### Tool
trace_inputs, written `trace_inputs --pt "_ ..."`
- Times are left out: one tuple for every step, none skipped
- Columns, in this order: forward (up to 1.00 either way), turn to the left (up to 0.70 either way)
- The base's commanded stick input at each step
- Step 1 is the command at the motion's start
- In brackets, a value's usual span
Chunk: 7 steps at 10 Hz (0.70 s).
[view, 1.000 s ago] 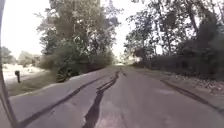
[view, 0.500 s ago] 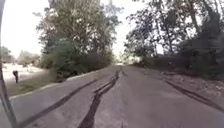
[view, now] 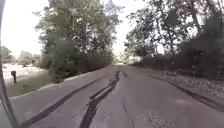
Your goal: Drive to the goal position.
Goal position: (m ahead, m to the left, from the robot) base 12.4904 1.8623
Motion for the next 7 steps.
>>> trace_inputs --pt "0.70 0.00" --pt "0.70 0.00" --pt "0.70 0.00" --pt "0.70 0.00" --pt "0.70 0.00" --pt "0.70 0.00" --pt "0.70 0.00"
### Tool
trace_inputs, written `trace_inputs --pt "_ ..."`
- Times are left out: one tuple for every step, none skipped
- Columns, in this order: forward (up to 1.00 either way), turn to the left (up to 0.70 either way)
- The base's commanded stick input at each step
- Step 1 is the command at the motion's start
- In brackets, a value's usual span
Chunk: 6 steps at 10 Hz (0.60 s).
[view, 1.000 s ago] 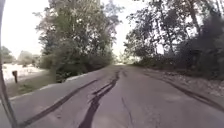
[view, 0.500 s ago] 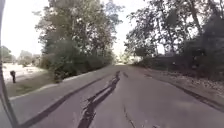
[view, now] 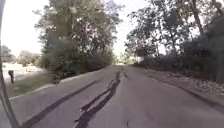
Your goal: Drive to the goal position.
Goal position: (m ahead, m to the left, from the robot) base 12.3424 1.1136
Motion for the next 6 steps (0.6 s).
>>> trace_inputs --pt "0.70 0.00" --pt "0.70 0.00" --pt "0.70 0.00" --pt "0.70 0.00" --pt "0.70 0.00" --pt "0.70 0.00"
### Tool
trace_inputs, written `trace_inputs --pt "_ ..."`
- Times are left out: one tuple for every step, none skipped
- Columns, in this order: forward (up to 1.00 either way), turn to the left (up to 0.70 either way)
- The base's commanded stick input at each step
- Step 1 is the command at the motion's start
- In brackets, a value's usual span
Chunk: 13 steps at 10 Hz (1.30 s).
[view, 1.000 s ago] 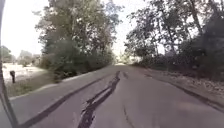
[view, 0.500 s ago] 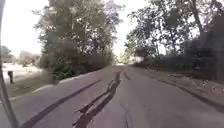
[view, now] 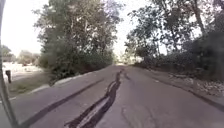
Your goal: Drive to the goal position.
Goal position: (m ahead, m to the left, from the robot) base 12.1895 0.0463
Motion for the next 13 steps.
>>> trace_inputs --pt "0.70 0.00" --pt "0.70 0.00" --pt "0.70 0.00" --pt "0.70 0.00" --pt "0.70 0.00" --pt "0.70 0.00" --pt "0.70 0.00" --pt "0.70 0.00" --pt "0.70 0.00" --pt "0.70 0.00" --pt "0.70 0.00" --pt "0.70 0.00" --pt "0.70 0.00"
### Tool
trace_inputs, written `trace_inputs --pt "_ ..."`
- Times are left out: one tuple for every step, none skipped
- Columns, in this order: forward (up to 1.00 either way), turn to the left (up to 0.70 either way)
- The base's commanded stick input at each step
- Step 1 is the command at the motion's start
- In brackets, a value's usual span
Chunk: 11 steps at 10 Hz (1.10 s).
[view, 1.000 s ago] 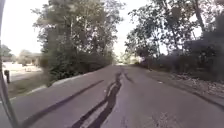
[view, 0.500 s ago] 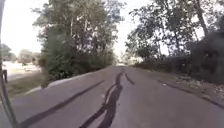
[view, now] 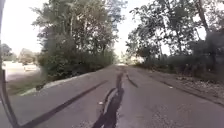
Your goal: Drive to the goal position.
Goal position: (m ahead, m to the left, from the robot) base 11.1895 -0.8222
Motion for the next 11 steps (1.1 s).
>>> trace_inputs --pt "0.70 0.00" --pt "0.70 0.00" --pt "0.70 0.00" --pt "0.70 0.00" --pt "0.70 0.00" --pt "0.70 0.00" --pt "0.70 0.00" --pt "0.70 0.00" --pt "0.70 0.00" --pt "0.70 0.00" --pt "0.70 0.00"
